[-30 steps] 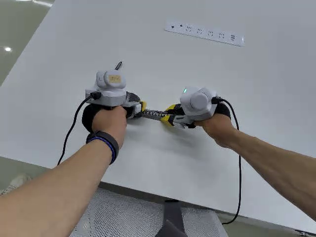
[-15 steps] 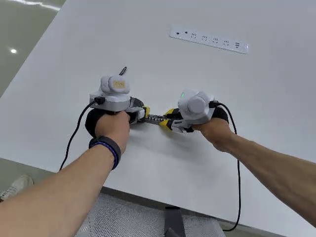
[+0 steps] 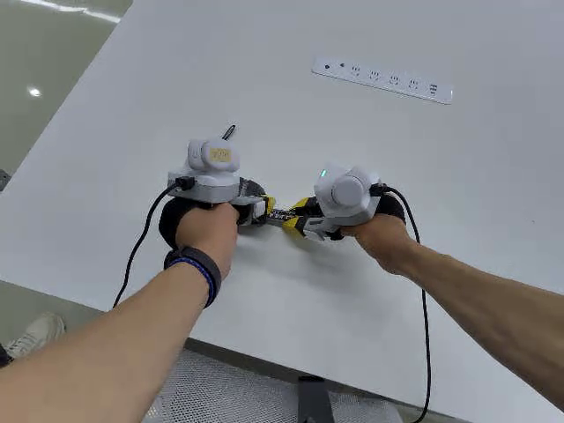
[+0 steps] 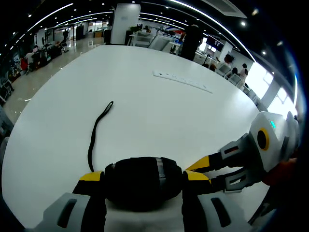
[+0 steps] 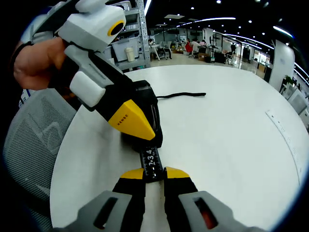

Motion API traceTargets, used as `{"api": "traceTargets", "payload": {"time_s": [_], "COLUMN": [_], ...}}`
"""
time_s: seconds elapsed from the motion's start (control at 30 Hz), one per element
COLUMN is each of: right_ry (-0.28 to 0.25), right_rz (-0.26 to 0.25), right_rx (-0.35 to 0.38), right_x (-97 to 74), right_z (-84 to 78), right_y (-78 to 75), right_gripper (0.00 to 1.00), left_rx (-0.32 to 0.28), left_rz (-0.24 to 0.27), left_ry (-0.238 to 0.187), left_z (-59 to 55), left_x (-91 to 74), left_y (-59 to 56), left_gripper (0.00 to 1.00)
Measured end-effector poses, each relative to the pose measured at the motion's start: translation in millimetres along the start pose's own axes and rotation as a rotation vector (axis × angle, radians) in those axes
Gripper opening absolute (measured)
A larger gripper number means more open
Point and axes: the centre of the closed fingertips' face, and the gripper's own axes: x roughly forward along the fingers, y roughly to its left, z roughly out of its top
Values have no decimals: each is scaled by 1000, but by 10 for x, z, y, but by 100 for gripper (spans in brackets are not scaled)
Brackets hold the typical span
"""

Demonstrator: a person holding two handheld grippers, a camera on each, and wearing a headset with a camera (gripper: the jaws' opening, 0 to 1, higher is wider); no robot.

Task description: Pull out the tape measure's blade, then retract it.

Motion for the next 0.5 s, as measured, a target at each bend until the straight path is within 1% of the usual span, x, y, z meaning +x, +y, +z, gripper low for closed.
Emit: {"api": "traceTargets", "payload": {"time_s": [0.3, 0.5], "right_ry": [-2, 5], "right_rz": [2, 3], "right_rx": [-1, -16], "right_x": [48, 90], "right_z": [57, 97], "right_y": [-4, 3], "right_gripper": [13, 13], "left_rx": [-3, -7], "left_rz": [-6, -11], "left_ry": [4, 10], "left_z": [-9, -5], "left_x": [-6, -9], "left_y": [1, 0], "left_gripper": [60, 60]}}
